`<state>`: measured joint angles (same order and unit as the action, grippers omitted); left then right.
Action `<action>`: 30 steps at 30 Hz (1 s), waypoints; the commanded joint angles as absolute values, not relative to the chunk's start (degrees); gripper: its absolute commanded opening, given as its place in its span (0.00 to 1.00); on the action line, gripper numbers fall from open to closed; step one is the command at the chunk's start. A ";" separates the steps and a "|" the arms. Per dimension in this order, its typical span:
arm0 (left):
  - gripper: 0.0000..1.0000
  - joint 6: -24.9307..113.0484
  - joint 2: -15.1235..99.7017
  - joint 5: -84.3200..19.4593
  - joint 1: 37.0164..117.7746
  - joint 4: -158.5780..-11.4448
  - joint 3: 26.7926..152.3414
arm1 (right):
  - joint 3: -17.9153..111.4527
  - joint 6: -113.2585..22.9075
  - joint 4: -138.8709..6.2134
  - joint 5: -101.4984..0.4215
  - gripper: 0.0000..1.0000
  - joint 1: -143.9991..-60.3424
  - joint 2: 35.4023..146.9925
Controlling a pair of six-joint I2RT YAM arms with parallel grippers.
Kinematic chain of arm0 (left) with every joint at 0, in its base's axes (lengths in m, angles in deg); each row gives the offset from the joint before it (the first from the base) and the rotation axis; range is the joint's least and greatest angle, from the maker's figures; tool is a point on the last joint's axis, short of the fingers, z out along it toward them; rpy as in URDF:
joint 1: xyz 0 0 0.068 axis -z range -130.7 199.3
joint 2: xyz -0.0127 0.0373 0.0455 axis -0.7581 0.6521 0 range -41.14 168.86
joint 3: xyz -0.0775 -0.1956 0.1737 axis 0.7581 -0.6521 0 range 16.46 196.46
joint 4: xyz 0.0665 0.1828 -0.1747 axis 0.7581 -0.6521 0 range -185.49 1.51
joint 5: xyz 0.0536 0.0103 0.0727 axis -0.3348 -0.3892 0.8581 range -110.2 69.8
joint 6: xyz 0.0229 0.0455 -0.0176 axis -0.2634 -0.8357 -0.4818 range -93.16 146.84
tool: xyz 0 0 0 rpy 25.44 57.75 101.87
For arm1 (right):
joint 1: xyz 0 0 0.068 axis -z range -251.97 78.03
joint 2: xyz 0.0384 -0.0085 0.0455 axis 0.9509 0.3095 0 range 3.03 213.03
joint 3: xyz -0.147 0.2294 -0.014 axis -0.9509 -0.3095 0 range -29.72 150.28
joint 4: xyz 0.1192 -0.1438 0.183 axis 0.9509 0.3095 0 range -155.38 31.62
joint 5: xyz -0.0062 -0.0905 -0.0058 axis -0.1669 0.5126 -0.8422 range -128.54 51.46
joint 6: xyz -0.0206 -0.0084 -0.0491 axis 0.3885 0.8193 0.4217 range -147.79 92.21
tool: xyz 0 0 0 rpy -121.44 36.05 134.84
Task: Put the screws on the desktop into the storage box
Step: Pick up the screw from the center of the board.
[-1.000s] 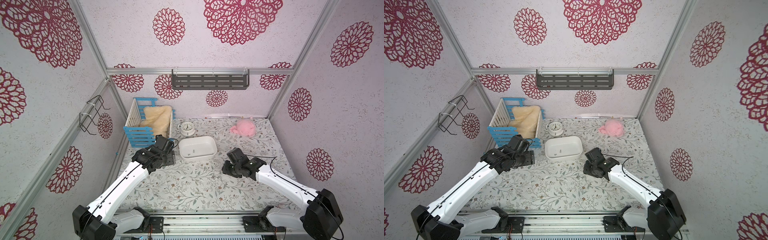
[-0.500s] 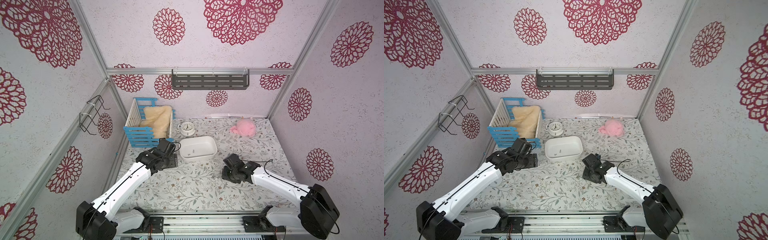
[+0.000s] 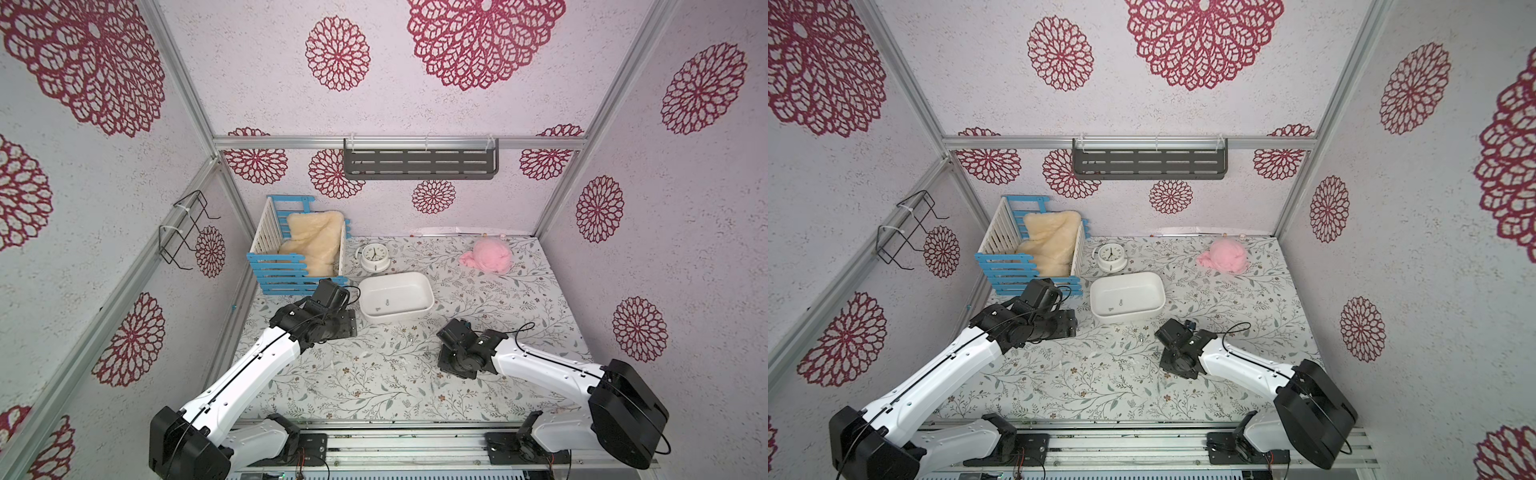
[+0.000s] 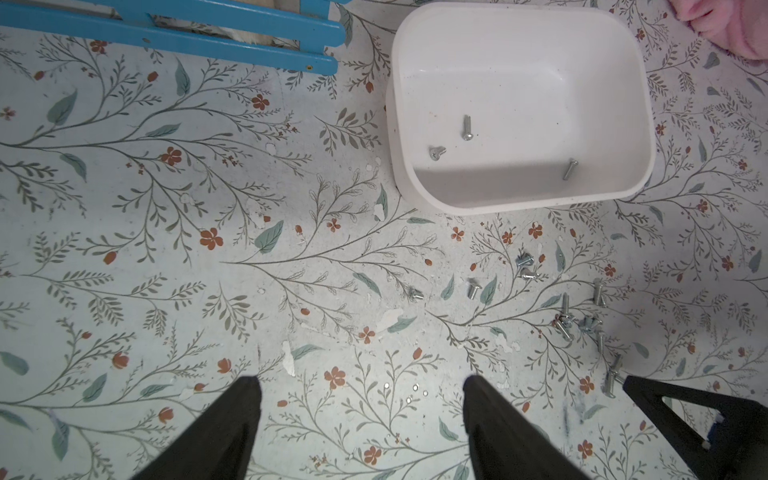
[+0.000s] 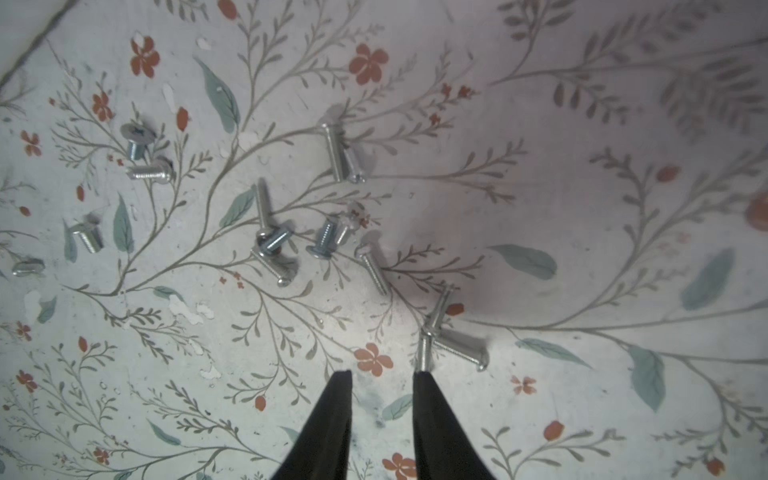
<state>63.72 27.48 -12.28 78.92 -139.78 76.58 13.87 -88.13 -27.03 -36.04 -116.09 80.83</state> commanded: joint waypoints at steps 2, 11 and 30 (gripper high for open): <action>0.82 63.69 26.72 -14.03 78.50 -139.43 76.49 | 14.11 -91.91 -26.31 -36.39 0.29 -117.64 81.38; 0.83 63.14 26.88 -14.56 77.57 -140.48 76.75 | 15.16 -94.31 -25.06 -36.51 0.29 -118.68 82.62; 0.83 62.85 28.64 -15.56 76.06 -140.71 76.93 | 13.19 -97.49 -23.05 -35.73 0.35 -118.77 81.74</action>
<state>63.26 28.42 -15.25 76.85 -140.26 76.62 13.43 -96.43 -23.47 -36.82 -118.53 81.84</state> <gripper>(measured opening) 0.830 0.349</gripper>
